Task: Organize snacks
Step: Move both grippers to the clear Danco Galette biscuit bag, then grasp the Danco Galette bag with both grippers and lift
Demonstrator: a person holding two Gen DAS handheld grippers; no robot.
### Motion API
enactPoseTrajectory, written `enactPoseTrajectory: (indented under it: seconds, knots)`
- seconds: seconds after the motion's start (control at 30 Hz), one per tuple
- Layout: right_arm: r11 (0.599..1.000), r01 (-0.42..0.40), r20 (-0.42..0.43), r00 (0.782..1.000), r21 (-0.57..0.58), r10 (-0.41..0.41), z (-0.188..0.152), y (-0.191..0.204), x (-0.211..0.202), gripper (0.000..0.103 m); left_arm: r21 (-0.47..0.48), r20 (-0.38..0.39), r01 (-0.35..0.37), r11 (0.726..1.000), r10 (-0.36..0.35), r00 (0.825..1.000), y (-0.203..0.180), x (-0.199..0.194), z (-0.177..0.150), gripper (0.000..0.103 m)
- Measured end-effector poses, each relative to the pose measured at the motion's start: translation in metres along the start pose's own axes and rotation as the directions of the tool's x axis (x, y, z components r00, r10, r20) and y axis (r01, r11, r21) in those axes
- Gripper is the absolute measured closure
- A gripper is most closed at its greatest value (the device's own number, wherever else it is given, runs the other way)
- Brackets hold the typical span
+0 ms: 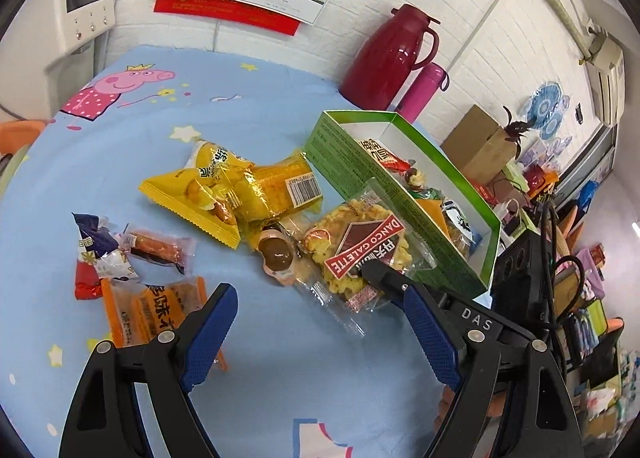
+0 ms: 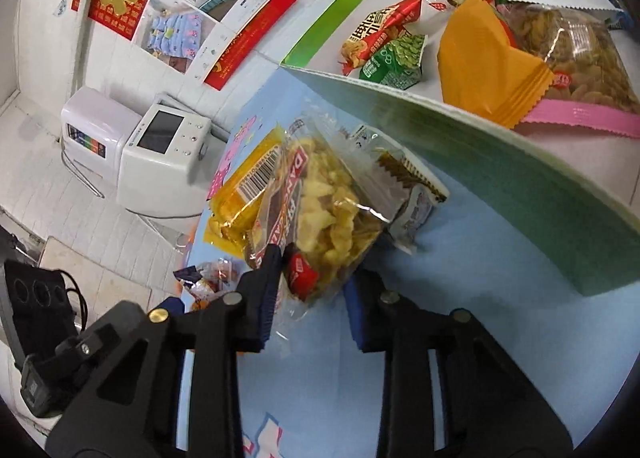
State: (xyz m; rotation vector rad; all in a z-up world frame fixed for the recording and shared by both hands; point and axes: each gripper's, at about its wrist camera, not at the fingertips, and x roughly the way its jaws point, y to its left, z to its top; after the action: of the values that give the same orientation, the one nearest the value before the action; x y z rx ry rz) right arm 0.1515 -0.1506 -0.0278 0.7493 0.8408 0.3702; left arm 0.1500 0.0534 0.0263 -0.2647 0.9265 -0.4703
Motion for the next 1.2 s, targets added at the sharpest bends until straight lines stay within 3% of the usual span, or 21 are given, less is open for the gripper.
enactPoseTrajectory:
  seconds: [0.17,0.3,0.33,0.4,0.47,0.8,0.97,1.07,1.13,1.2]
  knots:
    - [0.992,-0.025,-0.068,0.998,-0.121,0.017,-0.023,-0.005,-0.039,0.077,0.059,-0.055,0.036,0.998,-0.033,0.998,-0.015,0.014,-0.010,0.016]
    - [0.991,0.007,-0.096,0.995,-0.132,-0.020,-0.034,-0.030,-0.077,0.076,0.113,-0.148,0.102,0.988,-0.085,0.985,-0.035,0.035,-0.021,0.016]
    - [0.990,0.040,-0.074,0.996,-0.139,-0.051,-0.034,-0.035,-0.086,0.074,0.121,-0.175,0.122,0.985,-0.100,0.980,-0.041,0.041,-0.025,0.016]
    - [0.974,0.141,-0.016,0.989,-0.180,-0.146,-0.035,-0.040,-0.104,0.058,0.139,-0.211,0.152,0.979,-0.120,0.970,-0.052,0.053,-0.029,0.016]
    - [0.966,0.168,-0.003,0.985,-0.196,-0.172,-0.035,-0.043,-0.110,0.053,0.160,-0.226,0.158,0.974,-0.120,0.967,-0.063,0.063,-0.030,0.016]
    - [0.961,0.188,0.023,0.982,-0.202,-0.187,-0.040,-0.053,-0.114,0.053,0.122,-0.303,0.225,0.967,-0.180,0.936,-0.078,0.104,-0.026,0.018]
    - [0.957,0.191,0.008,0.981,-0.220,-0.194,-0.043,-0.049,-0.116,0.053,0.101,-0.317,0.260,0.960,-0.217,0.923,-0.072,0.093,-0.037,0.021]
    - [0.955,0.189,-0.003,0.981,-0.227,-0.195,-0.044,-0.045,-0.112,0.053,0.132,-0.323,0.257,0.957,-0.204,0.924,-0.076,0.090,-0.044,0.022]
    - [0.957,0.173,-0.014,0.983,-0.234,-0.181,-0.046,-0.041,-0.114,0.053,0.136,-0.346,0.279,0.951,-0.218,0.913,-0.080,0.087,-0.050,0.023]
    - [0.953,0.173,-0.020,0.983,-0.248,-0.184,-0.051,-0.038,-0.115,0.053,0.180,-0.351,0.263,0.948,-0.188,0.917,-0.082,0.080,-0.057,0.023]
